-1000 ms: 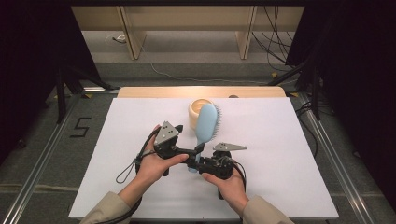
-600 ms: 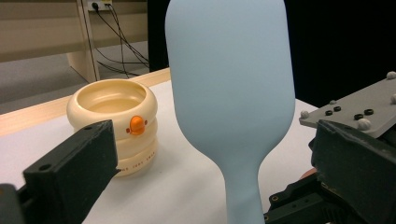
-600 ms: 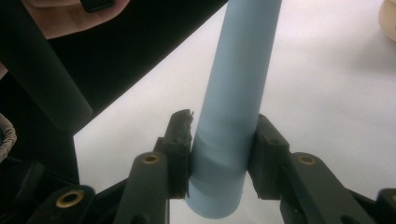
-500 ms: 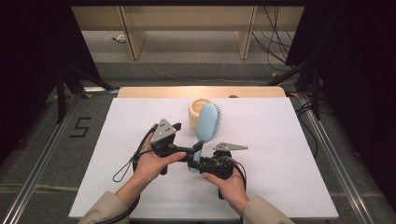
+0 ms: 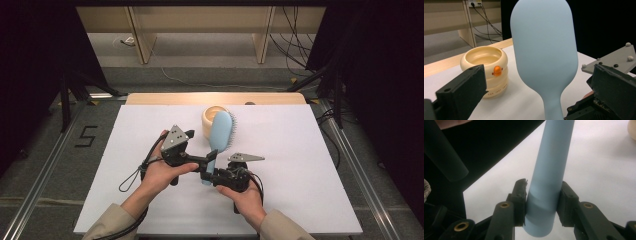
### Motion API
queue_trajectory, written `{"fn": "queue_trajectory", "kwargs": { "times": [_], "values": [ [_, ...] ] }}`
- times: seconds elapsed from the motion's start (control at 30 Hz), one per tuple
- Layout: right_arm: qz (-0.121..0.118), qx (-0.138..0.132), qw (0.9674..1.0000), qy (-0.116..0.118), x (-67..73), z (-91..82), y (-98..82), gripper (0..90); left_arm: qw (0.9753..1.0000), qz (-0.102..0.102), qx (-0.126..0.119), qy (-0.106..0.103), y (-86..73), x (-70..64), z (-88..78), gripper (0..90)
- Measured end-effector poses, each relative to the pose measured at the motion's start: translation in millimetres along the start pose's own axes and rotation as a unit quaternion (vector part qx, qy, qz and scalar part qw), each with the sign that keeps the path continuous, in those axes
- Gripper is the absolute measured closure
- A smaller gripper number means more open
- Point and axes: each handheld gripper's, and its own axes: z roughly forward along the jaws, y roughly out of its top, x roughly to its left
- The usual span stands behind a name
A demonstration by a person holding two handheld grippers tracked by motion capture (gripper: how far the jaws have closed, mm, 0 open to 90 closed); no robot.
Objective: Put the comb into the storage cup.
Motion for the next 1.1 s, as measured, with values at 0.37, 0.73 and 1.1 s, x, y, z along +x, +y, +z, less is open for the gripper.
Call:
{"fn": "queue_trajectory", "kwargs": {
  "times": [0.37,0.73,1.1],
  "values": [
    [0.000,-0.002,1.0000,0.001,-0.4,-0.6,0.6,64.7,0.9998,-0.017,-0.004,-0.013,14.8,5.3,5.5,0.0],
    [-0.002,-0.002,1.0000,0.001,0.2,-0.8,0.9,64.7,0.9997,-0.008,0.008,-0.023,34.1,0.2,20.9,0.0],
    [-0.001,0.000,1.0000,0.002,1.1,-1.5,1.2,64.7,0.9995,-0.001,0.020,-0.024,44.0,-2.6,37.9,0.0]
  ]
}}
